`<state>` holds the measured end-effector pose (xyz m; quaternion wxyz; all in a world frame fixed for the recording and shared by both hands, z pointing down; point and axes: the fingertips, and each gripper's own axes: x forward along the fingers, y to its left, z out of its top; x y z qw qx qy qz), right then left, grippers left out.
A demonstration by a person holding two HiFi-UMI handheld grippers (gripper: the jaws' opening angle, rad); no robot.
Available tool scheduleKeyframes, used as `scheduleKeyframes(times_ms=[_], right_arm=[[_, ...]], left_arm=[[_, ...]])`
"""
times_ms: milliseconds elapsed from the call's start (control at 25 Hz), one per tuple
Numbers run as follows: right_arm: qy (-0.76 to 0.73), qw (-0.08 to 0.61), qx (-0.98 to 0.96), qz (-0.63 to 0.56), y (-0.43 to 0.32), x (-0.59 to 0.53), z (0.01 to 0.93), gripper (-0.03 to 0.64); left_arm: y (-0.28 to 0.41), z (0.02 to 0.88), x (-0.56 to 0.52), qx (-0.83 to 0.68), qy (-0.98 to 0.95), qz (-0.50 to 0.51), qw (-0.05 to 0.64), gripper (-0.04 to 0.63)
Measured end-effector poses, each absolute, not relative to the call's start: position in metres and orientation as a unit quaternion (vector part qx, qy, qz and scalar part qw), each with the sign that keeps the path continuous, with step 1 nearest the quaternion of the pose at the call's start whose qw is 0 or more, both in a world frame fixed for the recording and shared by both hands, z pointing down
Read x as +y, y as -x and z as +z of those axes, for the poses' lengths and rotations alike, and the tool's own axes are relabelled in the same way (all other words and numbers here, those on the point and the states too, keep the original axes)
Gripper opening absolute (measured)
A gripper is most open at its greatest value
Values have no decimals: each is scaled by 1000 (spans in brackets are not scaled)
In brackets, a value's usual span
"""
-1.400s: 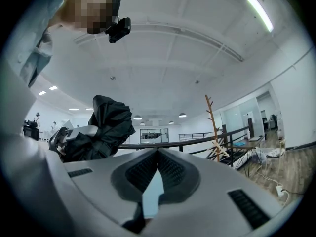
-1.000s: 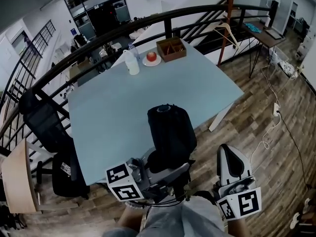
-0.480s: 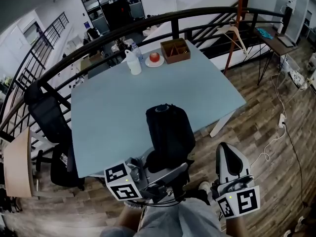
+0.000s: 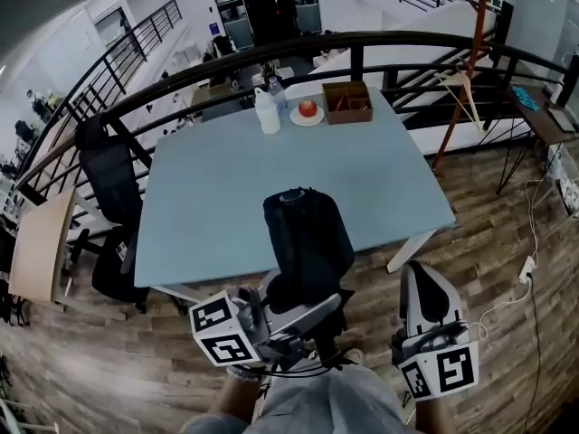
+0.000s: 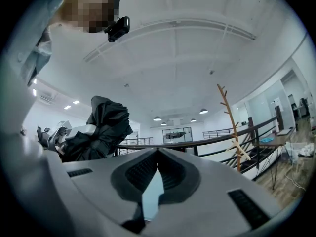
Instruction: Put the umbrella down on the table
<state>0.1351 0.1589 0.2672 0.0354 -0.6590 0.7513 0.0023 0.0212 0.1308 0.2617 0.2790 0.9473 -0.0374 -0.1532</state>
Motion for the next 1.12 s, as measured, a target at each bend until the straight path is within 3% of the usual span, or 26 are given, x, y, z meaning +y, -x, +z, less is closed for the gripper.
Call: scheduleKeyframes(times_ms=[600, 1120], right_arm=[[589, 50, 806, -11, -164, 153, 279, -5], [601, 33, 798, -13, -174, 70, 288, -5]], left_arm=[[-43, 268, 143, -141, -943, -158, 258, 272], [-57, 284, 48, -133, -945, -143, 264, 271]])
